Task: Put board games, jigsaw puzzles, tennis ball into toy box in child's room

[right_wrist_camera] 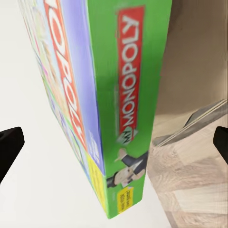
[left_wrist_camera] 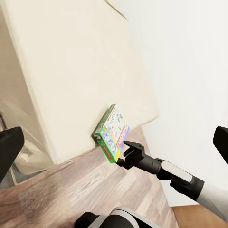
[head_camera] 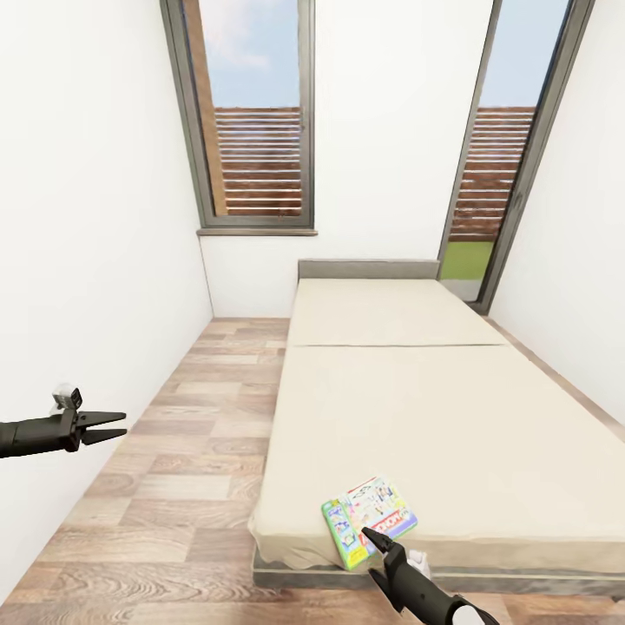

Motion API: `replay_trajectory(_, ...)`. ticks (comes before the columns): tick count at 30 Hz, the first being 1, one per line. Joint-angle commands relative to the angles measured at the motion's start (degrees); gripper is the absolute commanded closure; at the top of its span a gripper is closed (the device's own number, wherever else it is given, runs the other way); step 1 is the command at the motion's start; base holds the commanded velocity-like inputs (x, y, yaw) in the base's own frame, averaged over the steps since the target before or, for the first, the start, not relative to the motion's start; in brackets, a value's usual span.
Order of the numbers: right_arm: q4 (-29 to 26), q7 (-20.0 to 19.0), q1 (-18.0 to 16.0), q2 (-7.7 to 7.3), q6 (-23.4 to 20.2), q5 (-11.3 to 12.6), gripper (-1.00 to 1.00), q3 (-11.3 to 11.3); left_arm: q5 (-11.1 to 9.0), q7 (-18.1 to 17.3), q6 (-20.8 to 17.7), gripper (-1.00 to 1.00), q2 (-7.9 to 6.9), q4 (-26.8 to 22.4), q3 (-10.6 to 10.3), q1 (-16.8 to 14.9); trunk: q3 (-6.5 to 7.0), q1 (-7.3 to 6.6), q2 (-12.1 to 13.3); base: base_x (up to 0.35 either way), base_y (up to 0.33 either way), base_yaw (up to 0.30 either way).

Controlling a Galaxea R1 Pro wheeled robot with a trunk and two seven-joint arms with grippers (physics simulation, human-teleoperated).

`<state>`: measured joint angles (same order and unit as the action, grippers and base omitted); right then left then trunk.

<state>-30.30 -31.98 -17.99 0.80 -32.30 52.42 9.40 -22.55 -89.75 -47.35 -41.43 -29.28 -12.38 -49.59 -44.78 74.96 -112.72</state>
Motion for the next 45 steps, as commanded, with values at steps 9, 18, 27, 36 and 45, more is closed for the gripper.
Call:
replay_trajectory(9, -0.02, -0.01, -0.03, 0.15, -0.48, 0.14, -1.00, 0.34, -0.22, -0.25, -0.59, -1.00, -0.06, 0.05, -0.36, -0.07, -0.06, 0.01, -0.03, 0.088, 0.068, 0.000)
replay_trajectory(18, -0.02, -0.01, -0.03, 0.16, -0.50, 0.14, -1.00, 0.28, -0.24, -0.25, -0.60, -1.00, -0.06, 0.06, -0.36, -0.07, -0.06, 0.01, -0.03, 0.012, 0.009, 0.000)
replay_trajectory(27, -0.02, 0.06, -0.03, 0.16, -0.56, 0.14, 1.00, 0.27, -0.23, -0.25, -0.61, -1.00, -0.06, 0.07, -0.36, -0.07, -0.06, 0.01, -0.03, 0.001, 0.001, 0.000)
replay_trajectory(36, -0.02, -0.01, -0.03, 0.14, -0.86, 0.14, 1.00, 0.27, -0.29, -0.25, -0.68, -1.00, -0.14, 0.08, -0.36, -0.07, 0.48, -0.65, 1.18, 0.000, 0.000, 0.000)
replay_trajectory(45, -0.09, -0.38, -0.03, 0.08, -1.08, 0.14, 1.00, 0.27, -0.30, -0.25, -0.81, -1.00, -0.08, 0.05, -0.36, -0.07, 2.10, -2.62, 4.79, 0.000, 0.000, 0.000)
